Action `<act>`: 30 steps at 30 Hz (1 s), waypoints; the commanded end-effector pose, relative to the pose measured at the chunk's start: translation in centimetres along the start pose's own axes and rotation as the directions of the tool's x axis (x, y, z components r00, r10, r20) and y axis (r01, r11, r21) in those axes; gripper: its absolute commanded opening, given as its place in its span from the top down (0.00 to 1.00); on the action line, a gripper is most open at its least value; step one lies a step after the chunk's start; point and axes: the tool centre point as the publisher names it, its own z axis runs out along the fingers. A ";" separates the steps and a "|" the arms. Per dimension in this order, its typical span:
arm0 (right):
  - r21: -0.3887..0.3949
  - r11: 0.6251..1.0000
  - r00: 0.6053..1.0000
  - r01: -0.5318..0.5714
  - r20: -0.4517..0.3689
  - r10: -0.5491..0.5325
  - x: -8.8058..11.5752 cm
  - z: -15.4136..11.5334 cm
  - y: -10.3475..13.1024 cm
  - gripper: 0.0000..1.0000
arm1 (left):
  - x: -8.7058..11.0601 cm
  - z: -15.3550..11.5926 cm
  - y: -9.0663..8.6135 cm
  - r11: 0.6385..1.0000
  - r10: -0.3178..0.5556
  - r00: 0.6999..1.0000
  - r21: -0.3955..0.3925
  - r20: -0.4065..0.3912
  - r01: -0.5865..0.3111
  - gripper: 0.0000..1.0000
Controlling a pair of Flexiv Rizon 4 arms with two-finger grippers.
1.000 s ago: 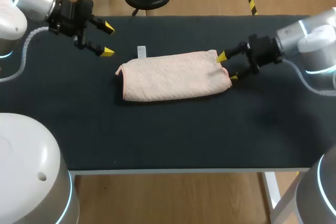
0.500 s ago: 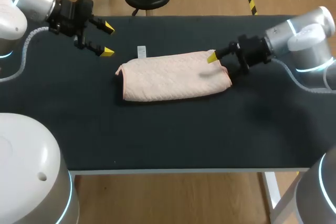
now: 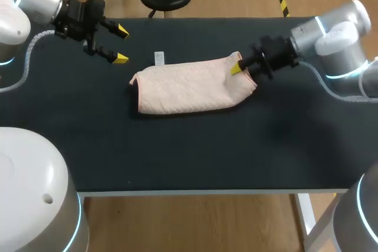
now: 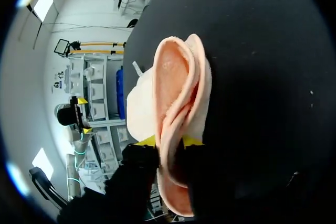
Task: Fold the towel
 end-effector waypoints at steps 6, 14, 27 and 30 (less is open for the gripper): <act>0.025 0.999 0.997 0.033 0.073 -0.035 5.5 6.0 -0.5 1.00 | 0.1 0.0 0.1 1.000 0.002 1.000 0.004 0.002 -0.002 0.00; 0.038 0.998 0.997 0.057 0.045 -0.059 10.0 13.3 -1.1 1.00 | 0.1 0.0 0.1 1.000 0.002 1.000 0.004 0.002 -0.002 0.00; 0.044 0.997 0.998 0.058 -0.031 -0.056 13.2 19.1 -3.8 1.00 | 0.1 0.0 0.1 1.000 0.002 1.000 0.004 0.002 -0.002 0.00; 0.031 0.997 0.997 0.065 -0.050 -0.064 13.7 19.3 -3.9 0.83 | 0.1 0.0 0.1 1.000 0.002 1.000 0.004 0.002 -0.002 0.00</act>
